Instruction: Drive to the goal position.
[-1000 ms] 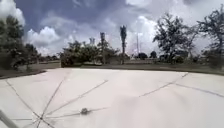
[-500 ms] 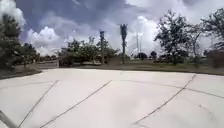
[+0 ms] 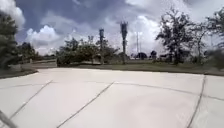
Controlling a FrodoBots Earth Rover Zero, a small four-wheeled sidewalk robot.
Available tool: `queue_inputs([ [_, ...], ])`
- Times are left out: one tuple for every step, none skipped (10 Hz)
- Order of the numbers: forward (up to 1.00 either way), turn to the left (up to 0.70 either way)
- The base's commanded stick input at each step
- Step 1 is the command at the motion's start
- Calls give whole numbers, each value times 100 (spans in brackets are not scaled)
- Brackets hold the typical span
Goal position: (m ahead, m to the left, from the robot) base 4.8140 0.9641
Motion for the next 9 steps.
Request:
queue_inputs([
  [85, 34],
  [85, 34],
  [85, 34],
  [85, 34],
  [85, 34],
  [85, 34],
  [85, 0],
  [85, 0],
  [85, 0],
])
